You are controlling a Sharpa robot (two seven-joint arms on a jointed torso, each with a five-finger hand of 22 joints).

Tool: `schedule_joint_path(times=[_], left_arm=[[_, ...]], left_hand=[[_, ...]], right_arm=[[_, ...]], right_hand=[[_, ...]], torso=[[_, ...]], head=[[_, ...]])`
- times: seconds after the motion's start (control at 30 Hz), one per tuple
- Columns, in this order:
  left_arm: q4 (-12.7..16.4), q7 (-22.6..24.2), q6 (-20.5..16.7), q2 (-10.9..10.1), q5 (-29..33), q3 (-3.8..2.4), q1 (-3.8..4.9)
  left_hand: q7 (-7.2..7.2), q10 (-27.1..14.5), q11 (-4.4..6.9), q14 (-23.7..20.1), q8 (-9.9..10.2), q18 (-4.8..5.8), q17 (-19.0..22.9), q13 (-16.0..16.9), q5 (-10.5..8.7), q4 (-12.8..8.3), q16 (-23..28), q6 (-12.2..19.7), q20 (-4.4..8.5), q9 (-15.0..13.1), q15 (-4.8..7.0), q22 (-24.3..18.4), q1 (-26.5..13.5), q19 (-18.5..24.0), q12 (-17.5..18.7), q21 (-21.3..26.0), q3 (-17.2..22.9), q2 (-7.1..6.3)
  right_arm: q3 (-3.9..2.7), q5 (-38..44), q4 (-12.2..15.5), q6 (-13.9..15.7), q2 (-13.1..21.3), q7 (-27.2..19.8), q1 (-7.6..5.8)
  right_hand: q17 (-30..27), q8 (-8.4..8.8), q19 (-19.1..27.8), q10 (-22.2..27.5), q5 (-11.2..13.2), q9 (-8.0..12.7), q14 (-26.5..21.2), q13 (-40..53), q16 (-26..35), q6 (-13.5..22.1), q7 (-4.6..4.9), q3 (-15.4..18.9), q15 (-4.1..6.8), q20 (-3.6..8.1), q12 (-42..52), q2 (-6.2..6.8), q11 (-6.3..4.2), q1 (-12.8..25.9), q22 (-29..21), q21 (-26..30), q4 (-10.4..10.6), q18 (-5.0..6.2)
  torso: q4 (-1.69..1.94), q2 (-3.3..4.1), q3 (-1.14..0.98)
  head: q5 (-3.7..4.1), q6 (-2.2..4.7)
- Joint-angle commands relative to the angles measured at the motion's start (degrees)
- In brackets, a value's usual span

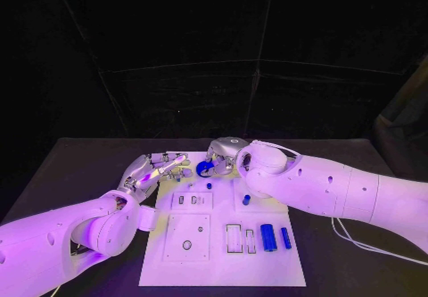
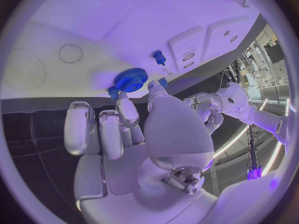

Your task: Assemble the parts on the task board

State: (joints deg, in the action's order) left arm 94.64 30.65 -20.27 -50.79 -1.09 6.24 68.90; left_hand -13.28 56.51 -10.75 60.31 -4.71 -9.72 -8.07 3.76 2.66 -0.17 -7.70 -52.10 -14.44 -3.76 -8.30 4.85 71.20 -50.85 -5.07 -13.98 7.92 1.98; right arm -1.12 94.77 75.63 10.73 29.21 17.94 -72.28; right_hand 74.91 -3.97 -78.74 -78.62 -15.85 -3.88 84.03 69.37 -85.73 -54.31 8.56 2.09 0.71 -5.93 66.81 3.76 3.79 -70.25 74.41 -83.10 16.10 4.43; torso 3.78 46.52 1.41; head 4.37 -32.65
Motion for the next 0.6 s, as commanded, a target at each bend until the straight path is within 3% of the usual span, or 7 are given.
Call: schedule_joint_path(times=[0.03,0.2,0.33,0.4,0.5,0.6], left_arm=[[0.0,0.1,0.6,0.0,-0.1,-0.04,0.08],[0.0,0.1,0.6,-0.1,-0.1,-0.04,0.08],[-0.1,0.1,0.6,-0.2,-0.1,-0.04,0.08],[-0.1,0.1,0.6,-0.3,-0.1,-0.04,0.08],[-0.1,0.2,0.5,-0.4,-0.1,-0.04,0.08],[-0.1,0.2,0.5,-0.5,-0.1,-0.04,0.08]], left_hand=[[-0.54,-0.1,-0.16,0.0,0.4,-0.81,0.0,-0.1,0.21,-0.4,0.3,-0.2,-0.17,0.0,-0.02,-0.1,0.4,-0.4,0.3,0.2,0.0,0.19],[-0.54,-0.1,-0.16,0.0,0.4,-0.81,0.0,-0.1,0.21,-0.4,0.3,-0.2,-0.17,0.0,-0.02,-0.1,0.4,-0.4,0.3,0.2,0.0,0.19],[-0.55,-0.1,-0.16,0.0,0.4,-0.81,0.0,-0.1,0.21,-0.4,0.3,-0.2,-0.17,0.0,-0.02,-0.1,0.4,-0.4,0.3,0.2,0.0,0.23],[-0.55,-0.1,-0.16,0.0,0.4,-0.81,0.0,-0.1,0.21,-0.4,0.3,-0.2,-0.17,0.0,-0.02,-0.1,0.4,-0.4,0.3,0.2,0.0,0.25],[-0.55,-0.1,-0.16,0.0,0.4,-0.81,0.0,-0.1,0.21,-0.4,0.3,-0.2,-0.17,0.0,-0.02,-0.1,0.4,-0.4,0.3,0.2,0.0,0.25],[-0.55,-0.1,-0.16,0.0,0.4,-0.81,0.0,-0.1,0.21,-0.4,0.3,-0.2,-0.17,0.0,-0.02,-0.1,0.4,-0.4,0.3,0.2,0.0,0.25]], right_arm=[[0.0,-0.9,0.2,0.2,0.2,0.0,-0.09],[0.02,-1.0,1.3,6.6,1.5,-2.0,0.0],[0.04,-4.5,3.7,13.9,4.7,-8.0,0.08],[0.05,-6.7,5.2,16.1,6.7,-10.4,0.1],[0.05,-12.4,7.8,17.8,11.4,-14.5,0.12],[0.06,-17.7,9.4,17.3,15.8,-17.8,0.13]], right_hand=[[5.9,0.34,-0.4,-0.3,-0.1,0.1,4.1,0.2,-0.4,0.3,0.29,0.3,-0.43,-0.18,0.5,0.02,0.06,-0.4,0.1,-0.3,-0.1,-1.04],[6.1,0.18,-0.5,-0.7,-2.3,0.0,4.1,1.0,-0.5,0.0,0.21,0.7,-0.41,-0.2,1.4,-0.39,0.0,-2.0,0.2,-0.4,-0.8,-1.05],[5.8,0.14,-0.4,-1.0,-3.2,0.0,4.0,1.5,-0.3,-0.3,0.05,0.3,-0.26,-0.1,2.0,-0.88,-0.19,-5.0,0.1,-0.3,-2.4,-1.02],[5.8,0.22,-0.4,-1.0,-3.1,0.0,4.0,1.6,-0.3,-0.3,0.05,0.2,-0.23,-0.06,2.0,-0.59,-0.22,-6.0,0.1,-0.3,-3.0,-1.02],[4.9,0.24,0.0,-0.6,-3.1,0.0,3.8,1.0,0.1,-0.3,0.06,0.3,-0.21,-0.03,1.3,-0.08,-0.23,-6.9,-0.4,-0.1,-3.6,-0.9],[4.5,0.21,0.3,-0.4,-2.5,0.0,3.7,0.7,0.4,-0.4,0.03,0.3,-0.18,0.0,0.9,0.16,-0.26,-7.4,-0.8,0.1,-4.0,-0.83]], torso=[[-0.07,-0.01,-0.01],[-0.1,-0.01,-0.04],[-0.06,-0.03,-0.06],[-0.1,-0.05,-0.08],[-0.34,-0.14,-0.13],[-0.55,-0.19,-0.2]], head=[[-0.03,-0.05],[-0.01,0.06],[-0.01,0.14],[-0.02,0.2],[-0.09,0.36],[0.01,0.55]])
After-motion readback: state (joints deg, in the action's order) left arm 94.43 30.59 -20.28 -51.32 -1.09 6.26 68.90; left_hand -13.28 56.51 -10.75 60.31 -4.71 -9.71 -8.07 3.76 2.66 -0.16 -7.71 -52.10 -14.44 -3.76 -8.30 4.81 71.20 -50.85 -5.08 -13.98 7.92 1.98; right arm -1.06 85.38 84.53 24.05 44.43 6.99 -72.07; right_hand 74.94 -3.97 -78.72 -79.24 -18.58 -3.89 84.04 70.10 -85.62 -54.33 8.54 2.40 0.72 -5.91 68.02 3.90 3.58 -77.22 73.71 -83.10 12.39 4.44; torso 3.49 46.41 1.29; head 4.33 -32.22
